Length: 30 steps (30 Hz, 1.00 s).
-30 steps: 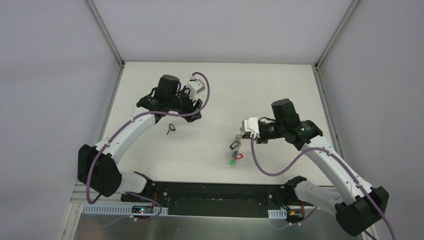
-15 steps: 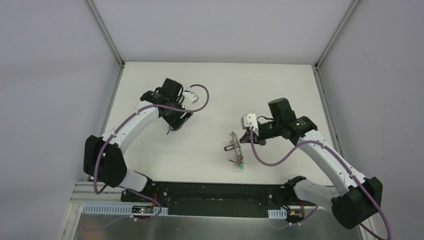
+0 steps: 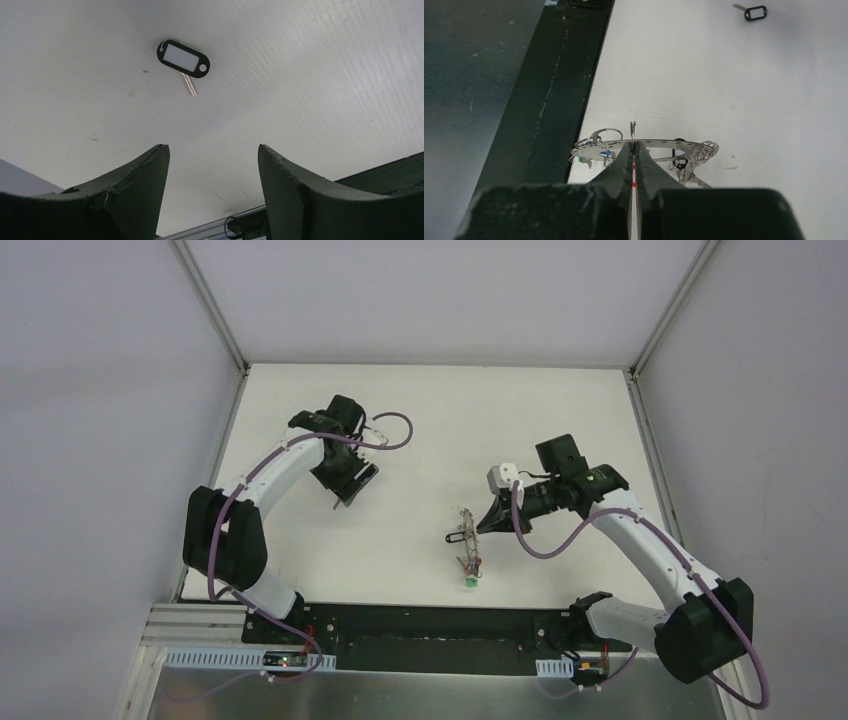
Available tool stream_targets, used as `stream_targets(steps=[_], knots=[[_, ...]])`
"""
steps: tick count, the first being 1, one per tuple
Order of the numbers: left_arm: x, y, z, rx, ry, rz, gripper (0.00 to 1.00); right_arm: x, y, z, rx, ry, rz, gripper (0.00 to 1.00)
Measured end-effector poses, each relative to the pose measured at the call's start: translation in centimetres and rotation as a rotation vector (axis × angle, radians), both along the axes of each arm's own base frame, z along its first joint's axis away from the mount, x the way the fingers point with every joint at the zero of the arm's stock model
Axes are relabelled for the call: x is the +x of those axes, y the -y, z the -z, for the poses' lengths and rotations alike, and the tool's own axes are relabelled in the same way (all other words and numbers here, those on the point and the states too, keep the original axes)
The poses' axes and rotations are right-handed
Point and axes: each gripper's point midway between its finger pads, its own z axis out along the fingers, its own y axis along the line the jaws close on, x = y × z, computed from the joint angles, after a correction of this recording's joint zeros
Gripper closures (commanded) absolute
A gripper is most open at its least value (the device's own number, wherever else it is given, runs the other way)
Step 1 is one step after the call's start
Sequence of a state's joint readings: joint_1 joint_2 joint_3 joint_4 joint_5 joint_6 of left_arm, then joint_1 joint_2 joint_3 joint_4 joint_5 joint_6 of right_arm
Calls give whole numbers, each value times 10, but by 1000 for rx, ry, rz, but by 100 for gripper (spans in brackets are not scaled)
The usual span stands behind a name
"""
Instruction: Put the keys on the keyring
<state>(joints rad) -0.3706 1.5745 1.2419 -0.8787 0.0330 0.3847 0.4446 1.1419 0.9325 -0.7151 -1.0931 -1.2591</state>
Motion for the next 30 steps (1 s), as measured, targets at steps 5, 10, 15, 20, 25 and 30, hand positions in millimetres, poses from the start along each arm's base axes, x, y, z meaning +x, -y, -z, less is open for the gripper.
stream_targets(steps=[5,10,15,20,25,30], knots=[[-2,-5,-1,6,-14,-19,33,-11,-2,0,29,-57,-54,100],[-5,-14,-1,20,-28,-44,33,-22,-4,-9,78,-89,-95,100],[-7,-15,0,25,-36,-46,32,-28,-5,-15,109,-106,-115,100],[-9,-15,0,26,-44,-44,33,-28,-5,-15,107,-110,-114,100],[-12,-15,0,27,-60,-37,35,-24,-5,-17,100,-98,-93,100],[-11,-16,10,24,-108,-38,40,-18,-5,-18,94,-77,-71,100]])
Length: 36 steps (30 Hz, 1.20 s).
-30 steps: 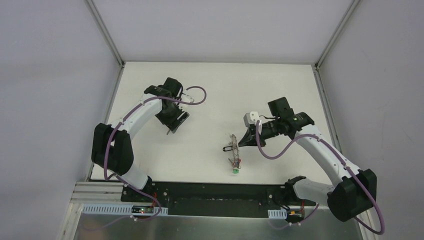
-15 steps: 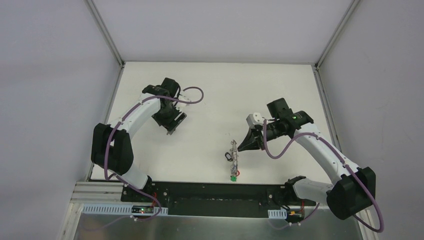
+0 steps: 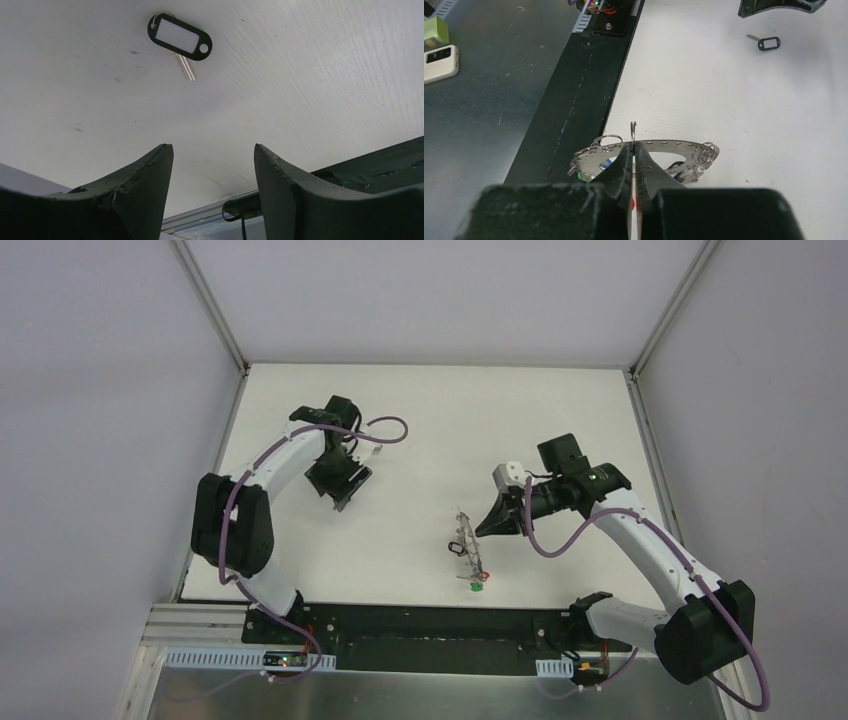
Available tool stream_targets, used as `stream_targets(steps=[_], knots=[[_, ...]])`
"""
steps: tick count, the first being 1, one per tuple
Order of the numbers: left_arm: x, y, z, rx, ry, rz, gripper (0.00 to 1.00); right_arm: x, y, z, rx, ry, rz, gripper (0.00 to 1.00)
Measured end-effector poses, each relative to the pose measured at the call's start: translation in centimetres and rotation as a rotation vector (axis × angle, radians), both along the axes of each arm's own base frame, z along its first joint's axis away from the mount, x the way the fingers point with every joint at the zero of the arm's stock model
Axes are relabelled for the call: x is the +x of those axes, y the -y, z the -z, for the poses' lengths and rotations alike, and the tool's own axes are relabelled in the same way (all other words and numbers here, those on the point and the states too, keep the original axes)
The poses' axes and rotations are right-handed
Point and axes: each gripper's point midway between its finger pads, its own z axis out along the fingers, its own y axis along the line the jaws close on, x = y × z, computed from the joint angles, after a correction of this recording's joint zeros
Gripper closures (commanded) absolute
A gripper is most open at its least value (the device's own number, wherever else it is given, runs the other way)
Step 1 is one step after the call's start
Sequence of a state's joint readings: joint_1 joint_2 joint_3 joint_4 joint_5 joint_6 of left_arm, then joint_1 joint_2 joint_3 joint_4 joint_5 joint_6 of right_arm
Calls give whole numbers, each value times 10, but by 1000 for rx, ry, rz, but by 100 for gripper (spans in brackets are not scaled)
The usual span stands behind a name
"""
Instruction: Put the keys on the keyring
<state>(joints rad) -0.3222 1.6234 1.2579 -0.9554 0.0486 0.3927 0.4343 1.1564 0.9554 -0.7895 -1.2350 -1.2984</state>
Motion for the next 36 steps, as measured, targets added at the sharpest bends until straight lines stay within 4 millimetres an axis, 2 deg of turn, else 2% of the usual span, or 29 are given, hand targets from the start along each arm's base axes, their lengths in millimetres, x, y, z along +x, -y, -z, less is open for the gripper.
stream_targets(steps=[5,12,15,22,29,36], knots=[[21,-1,11,4,-37,-13,42,5,0,2,-11,8,16,100],[57,10,18,-17,-45,-40,45,10,1,6,-25,8,41,100],[64,12,27,-12,-66,-49,47,12,2,8,-32,2,54,100],[59,14,43,-13,-121,-63,43,15,2,7,-29,8,63,100],[50,11,49,-2,-148,-78,33,16,2,7,-27,5,68,100],[38,-4,64,77,-166,-82,31,17,4,13,-31,-14,87,100]])
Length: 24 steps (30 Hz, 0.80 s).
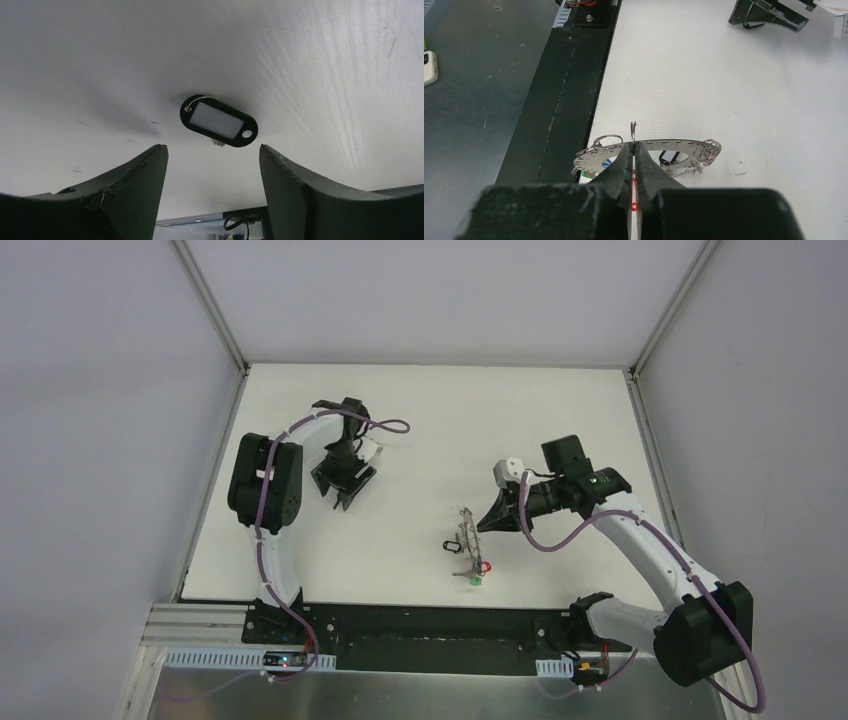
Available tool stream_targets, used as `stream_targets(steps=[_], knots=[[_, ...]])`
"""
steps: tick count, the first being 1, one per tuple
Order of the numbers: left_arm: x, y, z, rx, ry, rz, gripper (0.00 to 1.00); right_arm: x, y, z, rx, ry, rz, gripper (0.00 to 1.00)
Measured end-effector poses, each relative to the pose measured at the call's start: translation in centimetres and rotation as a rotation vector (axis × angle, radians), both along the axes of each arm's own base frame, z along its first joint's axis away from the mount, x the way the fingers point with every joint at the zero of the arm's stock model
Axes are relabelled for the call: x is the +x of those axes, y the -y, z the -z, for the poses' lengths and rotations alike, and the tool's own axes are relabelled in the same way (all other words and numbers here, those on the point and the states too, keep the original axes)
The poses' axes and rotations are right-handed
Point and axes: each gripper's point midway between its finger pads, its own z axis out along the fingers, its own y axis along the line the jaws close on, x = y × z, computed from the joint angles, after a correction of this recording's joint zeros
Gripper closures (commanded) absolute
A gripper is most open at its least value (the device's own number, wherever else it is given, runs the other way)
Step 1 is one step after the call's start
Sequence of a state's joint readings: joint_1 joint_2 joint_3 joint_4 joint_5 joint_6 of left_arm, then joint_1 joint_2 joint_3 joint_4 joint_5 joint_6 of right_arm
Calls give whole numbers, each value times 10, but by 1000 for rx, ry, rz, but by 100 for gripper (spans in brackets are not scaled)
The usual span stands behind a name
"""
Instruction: Put the keys on the keyring
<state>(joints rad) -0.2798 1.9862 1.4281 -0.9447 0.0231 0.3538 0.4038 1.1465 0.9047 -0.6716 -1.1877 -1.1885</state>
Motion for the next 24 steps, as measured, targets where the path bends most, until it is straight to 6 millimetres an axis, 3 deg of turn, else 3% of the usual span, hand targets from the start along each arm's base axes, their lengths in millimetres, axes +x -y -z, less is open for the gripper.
stream_targets(steps=[3,6,9,13,21,24], knots=[[0,-4,2,25,7,-3,32,1,0,0,0,-1,5,100],[5,-3,2,34,36,-25,44,2,0,-1,2,0,8,100],[6,0,1,49,48,-33,45,3,0,-2,6,7,13,100],[6,14,-3,36,57,-43,47,2,2,-5,14,22,23,100],[13,38,-11,-41,78,-55,70,1,3,-8,22,37,27,100],[9,45,-7,-76,51,-57,70,1,3,-9,22,38,29,100]])
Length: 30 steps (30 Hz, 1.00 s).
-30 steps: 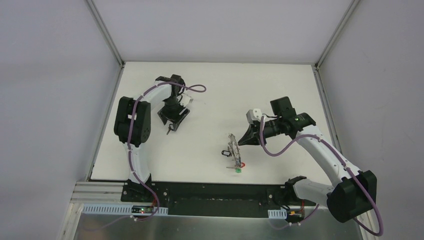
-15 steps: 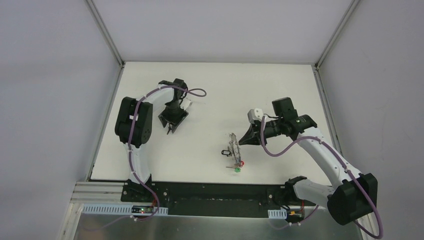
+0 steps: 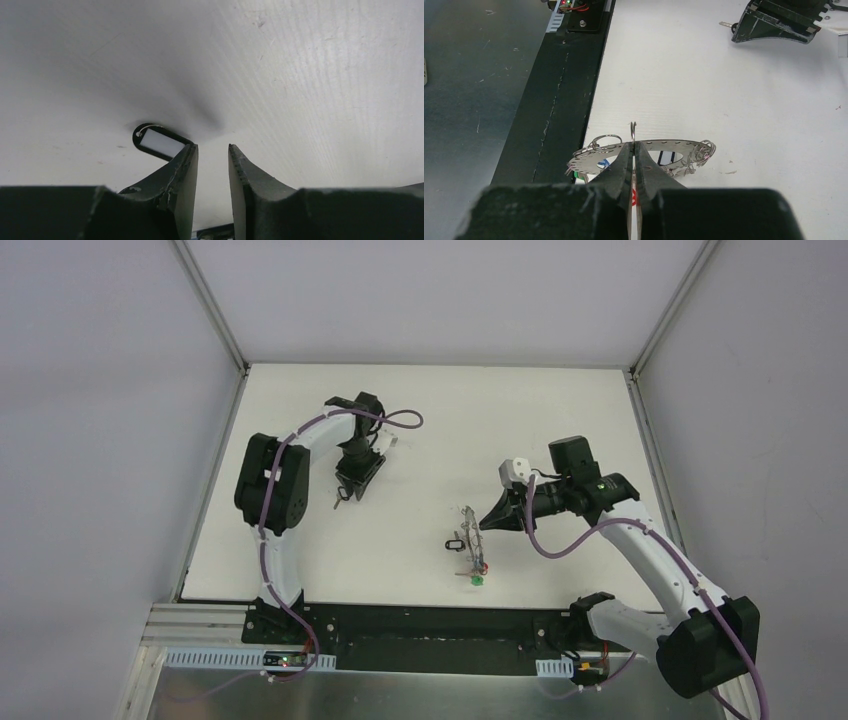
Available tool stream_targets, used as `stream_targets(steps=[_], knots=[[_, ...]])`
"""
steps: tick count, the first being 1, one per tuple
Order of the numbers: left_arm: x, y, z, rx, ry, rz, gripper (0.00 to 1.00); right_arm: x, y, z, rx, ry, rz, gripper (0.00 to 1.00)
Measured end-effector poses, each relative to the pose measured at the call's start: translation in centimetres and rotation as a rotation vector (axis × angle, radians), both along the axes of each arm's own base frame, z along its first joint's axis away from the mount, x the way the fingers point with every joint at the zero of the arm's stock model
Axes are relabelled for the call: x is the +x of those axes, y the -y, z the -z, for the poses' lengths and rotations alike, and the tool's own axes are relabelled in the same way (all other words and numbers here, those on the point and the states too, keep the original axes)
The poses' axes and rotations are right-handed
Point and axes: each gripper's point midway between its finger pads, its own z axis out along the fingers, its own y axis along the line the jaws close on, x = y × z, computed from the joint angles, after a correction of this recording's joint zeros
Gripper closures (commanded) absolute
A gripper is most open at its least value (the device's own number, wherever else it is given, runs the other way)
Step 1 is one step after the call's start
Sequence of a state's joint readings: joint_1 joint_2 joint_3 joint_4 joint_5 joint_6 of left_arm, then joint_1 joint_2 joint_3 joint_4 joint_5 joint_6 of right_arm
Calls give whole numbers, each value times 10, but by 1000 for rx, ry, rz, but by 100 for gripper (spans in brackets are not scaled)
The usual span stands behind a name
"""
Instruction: Put the keys on the keyring
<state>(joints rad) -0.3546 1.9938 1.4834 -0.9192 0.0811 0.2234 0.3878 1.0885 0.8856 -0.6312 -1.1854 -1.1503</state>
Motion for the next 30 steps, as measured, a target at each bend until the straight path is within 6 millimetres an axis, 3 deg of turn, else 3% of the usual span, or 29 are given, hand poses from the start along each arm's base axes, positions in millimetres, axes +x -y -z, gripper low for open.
stream_targets(steps=[5,9,13,16,22,30], knots=[[-7,8,8,-52,18,7,54,2,1,0,0,-4,9,100],[-14,7,-2,-80,87,-13,51,3,0,-1,3,-2,11,100],[2,9,-24,-157,193,-103,51,4,0,-1,4,-1,14,100],[18,0,-27,-212,224,-212,51,5,1,-1,4,-2,19,100],[22,-13,-16,-278,187,-390,51,6,2,0,4,-10,29,100],[-1,-8,8,-326,61,-517,50,8,2,2,2,-24,39,100]])
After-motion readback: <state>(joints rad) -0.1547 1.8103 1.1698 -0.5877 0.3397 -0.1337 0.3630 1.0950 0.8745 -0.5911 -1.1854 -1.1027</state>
